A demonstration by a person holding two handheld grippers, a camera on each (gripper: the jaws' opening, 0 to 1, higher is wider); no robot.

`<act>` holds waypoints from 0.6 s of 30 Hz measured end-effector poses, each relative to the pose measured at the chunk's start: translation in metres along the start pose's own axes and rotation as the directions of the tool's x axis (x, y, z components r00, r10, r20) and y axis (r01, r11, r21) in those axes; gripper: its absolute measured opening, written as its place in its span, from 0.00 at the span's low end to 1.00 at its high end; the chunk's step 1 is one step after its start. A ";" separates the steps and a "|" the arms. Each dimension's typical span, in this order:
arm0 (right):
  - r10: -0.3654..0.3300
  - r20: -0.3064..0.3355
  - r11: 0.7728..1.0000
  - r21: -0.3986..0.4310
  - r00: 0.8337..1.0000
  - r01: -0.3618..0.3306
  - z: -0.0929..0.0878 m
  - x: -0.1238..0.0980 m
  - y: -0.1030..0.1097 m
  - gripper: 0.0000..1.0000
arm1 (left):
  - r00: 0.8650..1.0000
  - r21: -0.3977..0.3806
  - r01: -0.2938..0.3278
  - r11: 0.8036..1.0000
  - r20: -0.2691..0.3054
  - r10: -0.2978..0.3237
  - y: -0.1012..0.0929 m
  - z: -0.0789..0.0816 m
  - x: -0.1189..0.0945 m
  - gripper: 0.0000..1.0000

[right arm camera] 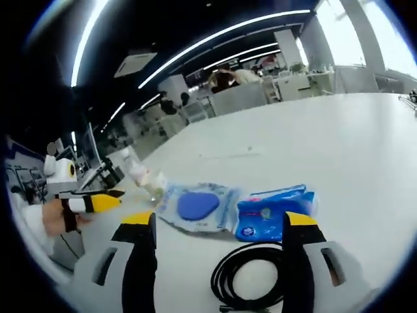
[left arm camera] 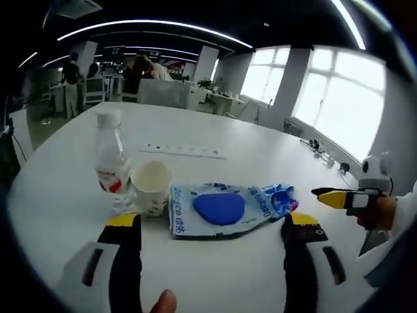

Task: Arrange the tabletop items into an orderly group along one side of the table until the central work area is clear of visible clutter.

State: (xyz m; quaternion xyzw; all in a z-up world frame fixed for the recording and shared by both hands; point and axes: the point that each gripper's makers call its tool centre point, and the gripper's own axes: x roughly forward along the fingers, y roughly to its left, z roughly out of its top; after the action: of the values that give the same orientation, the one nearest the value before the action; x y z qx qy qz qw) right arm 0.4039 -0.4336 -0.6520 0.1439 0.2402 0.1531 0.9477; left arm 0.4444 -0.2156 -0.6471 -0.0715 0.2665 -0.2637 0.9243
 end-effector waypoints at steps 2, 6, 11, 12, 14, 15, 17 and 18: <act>-0.009 -0.001 1.000 0.008 1.000 0.009 -0.003 -0.006 -0.001 0.81 | 1.000 -0.005 -0.010 1.000 0.002 0.010 0.003 -0.002 -0.008 0.96; -0.035 0.002 0.999 0.035 0.999 0.035 -0.013 -0.023 -0.006 0.82 | 0.999 -0.024 -0.036 0.999 -0.003 0.036 0.013 -0.009 -0.024 0.99; -0.072 -0.005 0.997 0.032 0.997 0.072 -0.023 -0.041 -0.011 0.84 | 0.998 -0.026 -0.069 0.997 0.000 0.069 0.025 -0.014 -0.043 1.00; -0.076 -0.004 0.996 0.039 0.997 0.076 -0.024 -0.044 -0.011 0.84 | 0.997 -0.029 -0.076 0.997 0.002 0.076 0.028 -0.015 -0.048 1.00; -0.086 -0.007 0.995 0.047 0.996 0.086 -0.027 -0.049 -0.010 0.88 | 0.997 -0.033 -0.083 0.996 -0.002 0.083 0.032 -0.017 -0.053 1.00; -0.089 -0.008 0.995 0.049 0.996 0.090 -0.030 -0.053 -0.010 0.89 | 0.996 -0.035 -0.085 0.996 -0.005 0.085 0.033 -0.019 -0.056 1.00; -0.096 -0.007 0.994 0.056 0.995 0.096 -0.033 -0.058 -0.009 0.88 | 0.996 -0.035 -0.090 0.995 -0.015 0.089 0.036 -0.024 -0.062 1.00; -0.098 -0.009 0.993 0.059 0.995 0.099 -0.036 -0.060 -0.009 0.89 | 0.996 -0.035 -0.091 0.995 -0.017 0.091 0.037 -0.026 -0.065 1.00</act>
State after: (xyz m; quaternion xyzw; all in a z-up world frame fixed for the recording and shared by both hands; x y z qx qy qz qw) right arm 0.3380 -0.4560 -0.6606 0.1594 0.2542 0.0993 0.9487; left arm 0.4007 -0.1501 -0.6497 -0.0737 0.2812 -0.2170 0.9319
